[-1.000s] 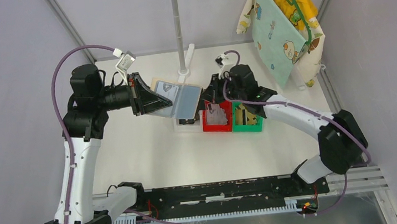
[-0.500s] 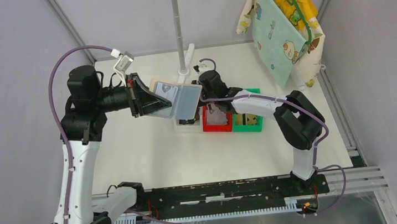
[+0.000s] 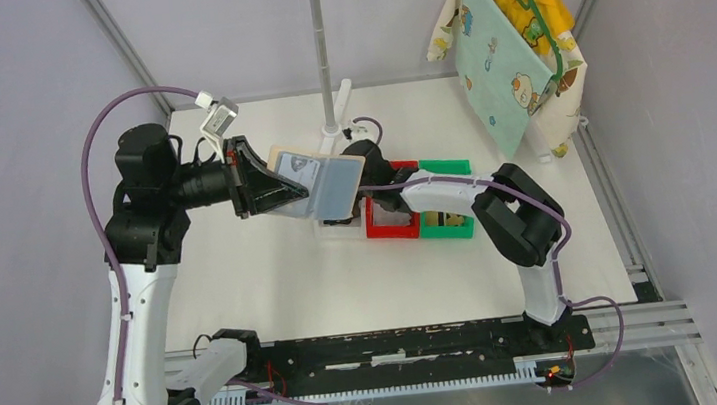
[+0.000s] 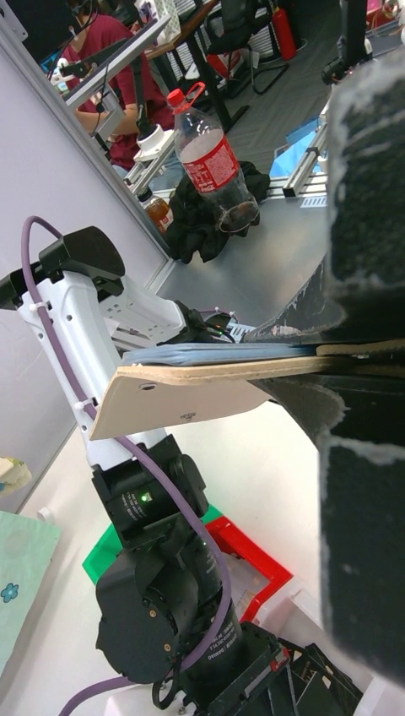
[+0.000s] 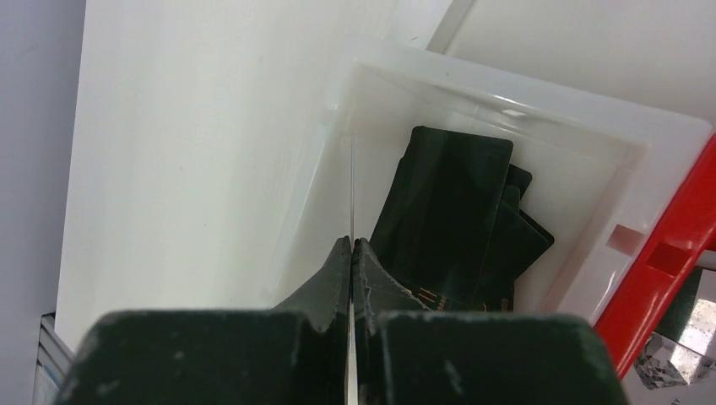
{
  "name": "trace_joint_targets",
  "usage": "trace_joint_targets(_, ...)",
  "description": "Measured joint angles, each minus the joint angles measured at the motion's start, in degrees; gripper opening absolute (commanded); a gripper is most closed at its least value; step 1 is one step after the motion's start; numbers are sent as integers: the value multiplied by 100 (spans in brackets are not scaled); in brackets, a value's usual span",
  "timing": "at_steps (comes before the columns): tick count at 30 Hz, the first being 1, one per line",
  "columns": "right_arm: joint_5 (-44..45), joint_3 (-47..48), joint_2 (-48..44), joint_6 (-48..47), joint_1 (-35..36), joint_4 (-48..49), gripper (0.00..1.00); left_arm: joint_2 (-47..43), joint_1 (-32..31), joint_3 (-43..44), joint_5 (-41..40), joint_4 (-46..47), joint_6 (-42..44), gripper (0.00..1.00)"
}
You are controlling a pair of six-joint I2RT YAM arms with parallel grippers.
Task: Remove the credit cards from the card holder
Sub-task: Place the credit card in the storage box.
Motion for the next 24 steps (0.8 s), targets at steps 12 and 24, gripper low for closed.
trace_joint_targets(12,44,-682,-2,238,-42,820,34,-11,0,0,22,-105,17,2)
trace_joint_targets(24,365,-538,-614,-332,-35,352,83,-11,0,0,22,-216,66,2)
